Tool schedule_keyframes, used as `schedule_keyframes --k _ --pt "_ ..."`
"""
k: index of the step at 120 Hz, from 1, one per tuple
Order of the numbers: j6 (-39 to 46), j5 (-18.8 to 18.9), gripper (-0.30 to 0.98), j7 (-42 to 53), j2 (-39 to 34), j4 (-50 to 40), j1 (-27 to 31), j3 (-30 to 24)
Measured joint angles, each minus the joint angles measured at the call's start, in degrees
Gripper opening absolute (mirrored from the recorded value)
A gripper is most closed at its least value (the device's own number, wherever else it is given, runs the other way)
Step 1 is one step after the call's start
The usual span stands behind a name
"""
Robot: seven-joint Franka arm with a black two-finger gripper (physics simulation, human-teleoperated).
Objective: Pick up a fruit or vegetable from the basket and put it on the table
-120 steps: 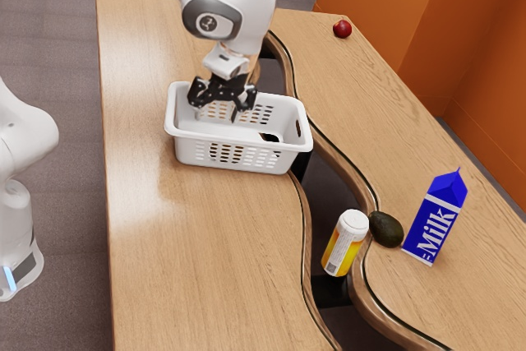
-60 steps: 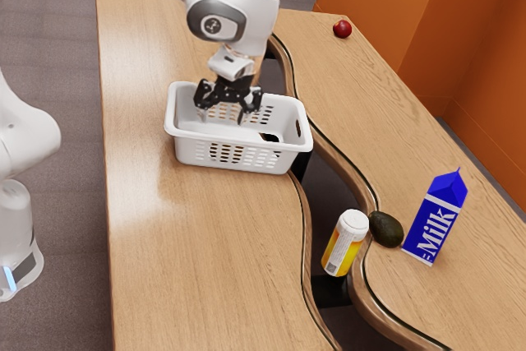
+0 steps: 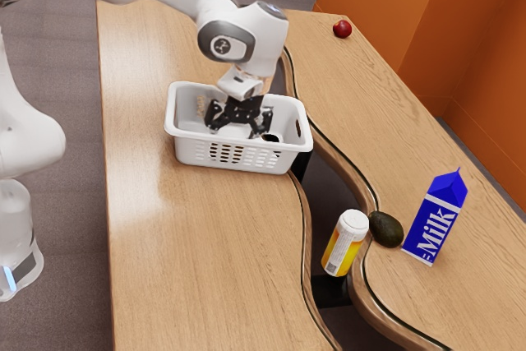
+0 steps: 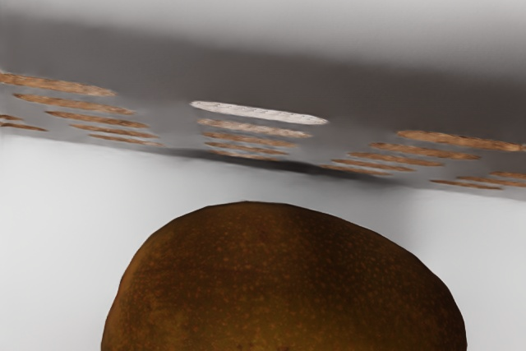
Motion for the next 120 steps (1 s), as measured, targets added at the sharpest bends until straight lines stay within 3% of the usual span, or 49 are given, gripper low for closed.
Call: schedule_keyframes --k 68,120 --pt "5.4 0.0 0.66 -1.4 -0.2 -1.8 -4.1 5.3" --pt "10.4 0.3 0.4 -2.4 -0.2 -1.4 -4.2 6.0"
